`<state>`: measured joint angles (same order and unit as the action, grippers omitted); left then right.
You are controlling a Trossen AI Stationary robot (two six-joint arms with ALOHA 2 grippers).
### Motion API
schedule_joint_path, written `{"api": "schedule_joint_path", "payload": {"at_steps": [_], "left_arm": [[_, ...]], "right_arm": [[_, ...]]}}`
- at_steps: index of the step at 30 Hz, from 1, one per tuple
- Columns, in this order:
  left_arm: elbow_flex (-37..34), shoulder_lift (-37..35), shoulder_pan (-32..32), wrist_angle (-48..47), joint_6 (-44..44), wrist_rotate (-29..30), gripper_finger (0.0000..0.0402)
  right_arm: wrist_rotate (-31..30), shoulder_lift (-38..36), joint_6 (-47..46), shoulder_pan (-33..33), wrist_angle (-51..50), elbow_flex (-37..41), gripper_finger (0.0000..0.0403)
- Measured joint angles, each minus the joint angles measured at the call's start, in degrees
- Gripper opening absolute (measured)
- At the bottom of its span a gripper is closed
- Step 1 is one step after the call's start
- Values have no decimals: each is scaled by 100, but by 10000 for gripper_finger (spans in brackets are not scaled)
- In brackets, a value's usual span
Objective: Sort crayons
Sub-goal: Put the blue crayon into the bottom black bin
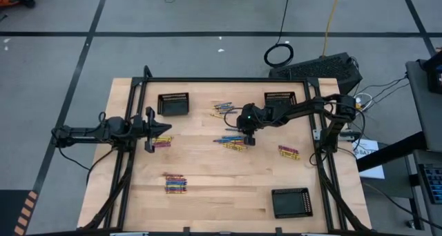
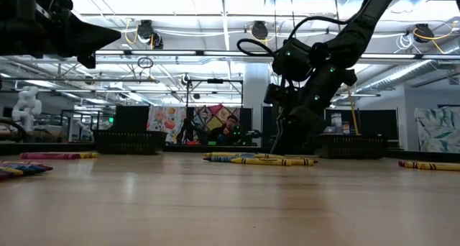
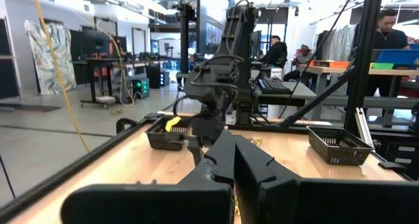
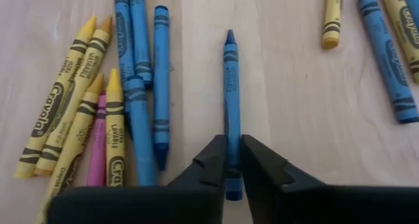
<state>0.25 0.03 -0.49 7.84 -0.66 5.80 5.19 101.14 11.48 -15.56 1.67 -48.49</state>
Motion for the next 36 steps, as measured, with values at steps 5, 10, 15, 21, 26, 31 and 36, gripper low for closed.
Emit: {"api": "schedule_joint_path", "payload": {"at_steps": [5,10,15,21,26,31,36], "left_arm": [[0,0,0,-48,-618,-4,0],[1,10,0,-171,-643,-4,0],[0,13,0,-115,-643,-4,0],[1,13,2,-106,-612,-4,0],[0,15,2,-62,-606,-2,0],[1,15,2,58,-581,-2,0],[0,15,2,258,-169,0,0]], "right_arm": [[-277,-97,146,-7,-31,0,6],[-1288,-761,138,217,-318,9,3],[-1686,-2029,63,769,-1294,9,1],[-971,-3716,-1395,2309,-3195,0,1],[-962,-4234,-3569,4120,-3421,0,1],[-939,-4080,-5677,5497,-3146,0,0],[-799,-3691,-7076,6198,-3204,0,0]]}}
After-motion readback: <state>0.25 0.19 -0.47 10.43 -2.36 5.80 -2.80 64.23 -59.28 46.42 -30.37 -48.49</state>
